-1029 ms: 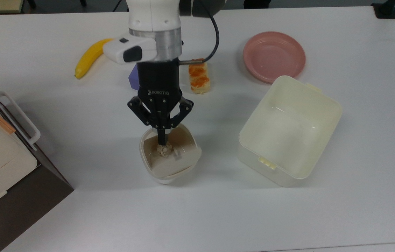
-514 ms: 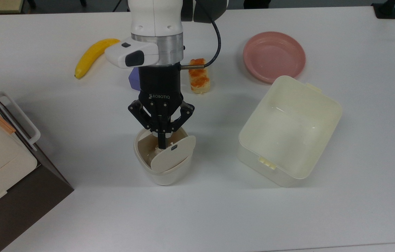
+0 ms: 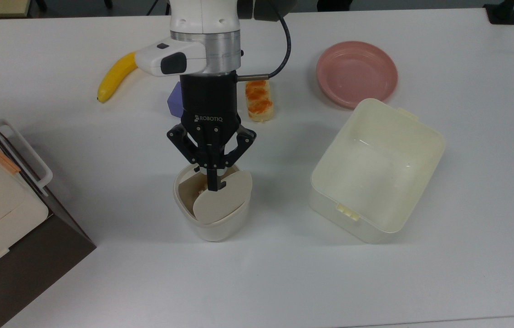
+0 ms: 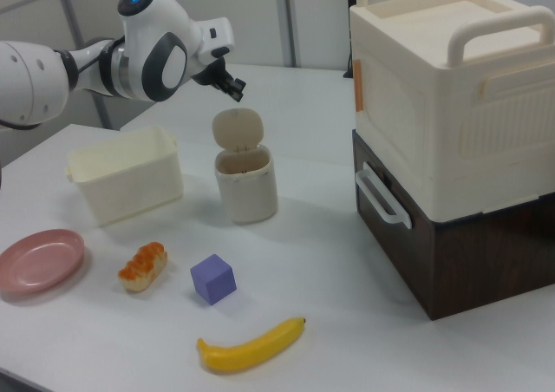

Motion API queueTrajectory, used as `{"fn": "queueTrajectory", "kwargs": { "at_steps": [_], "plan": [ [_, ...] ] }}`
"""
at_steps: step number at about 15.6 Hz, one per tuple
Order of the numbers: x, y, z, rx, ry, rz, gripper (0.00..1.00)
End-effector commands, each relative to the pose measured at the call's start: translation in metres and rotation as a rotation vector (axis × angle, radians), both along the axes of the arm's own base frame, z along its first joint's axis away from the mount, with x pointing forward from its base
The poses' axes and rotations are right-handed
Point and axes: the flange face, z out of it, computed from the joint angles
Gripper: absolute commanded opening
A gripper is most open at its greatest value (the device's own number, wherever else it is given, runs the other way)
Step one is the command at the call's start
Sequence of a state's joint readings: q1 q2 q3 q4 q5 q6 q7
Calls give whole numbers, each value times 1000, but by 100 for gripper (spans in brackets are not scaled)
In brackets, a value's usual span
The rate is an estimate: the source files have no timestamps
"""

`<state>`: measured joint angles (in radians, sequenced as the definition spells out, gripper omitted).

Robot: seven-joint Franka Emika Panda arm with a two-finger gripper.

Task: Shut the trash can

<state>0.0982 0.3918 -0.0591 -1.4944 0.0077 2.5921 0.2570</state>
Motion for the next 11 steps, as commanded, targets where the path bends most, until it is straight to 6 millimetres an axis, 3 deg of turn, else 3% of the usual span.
{"fn": "queueTrajectory", "kwargs": {
  "at_steps": [1,8,11],
  "plan": [
    [0,17,-10,-2,9,7,0],
    [3,13,-22,-22,25,11,0],
    [0,-1,-24,-40,34,2,0]
  ]
}}
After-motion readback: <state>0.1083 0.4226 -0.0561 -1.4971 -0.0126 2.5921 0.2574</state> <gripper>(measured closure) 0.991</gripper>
